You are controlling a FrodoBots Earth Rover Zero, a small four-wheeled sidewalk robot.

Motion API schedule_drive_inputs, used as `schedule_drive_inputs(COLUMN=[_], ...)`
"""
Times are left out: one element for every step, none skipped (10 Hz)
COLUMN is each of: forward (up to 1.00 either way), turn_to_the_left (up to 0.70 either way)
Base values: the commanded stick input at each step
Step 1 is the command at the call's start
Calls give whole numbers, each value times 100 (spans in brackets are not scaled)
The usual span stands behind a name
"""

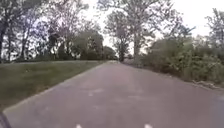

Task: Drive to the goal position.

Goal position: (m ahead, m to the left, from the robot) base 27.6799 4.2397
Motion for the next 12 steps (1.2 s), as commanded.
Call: schedule_drive_inputs(forward=[100, 100, 100, 100, 100, 100, 100, 100, 100, 100, 100, 100], turn_to_the_left=[0, 0, 0, 0, 0, 0, 0, 0, 0, 0, 0, 0])
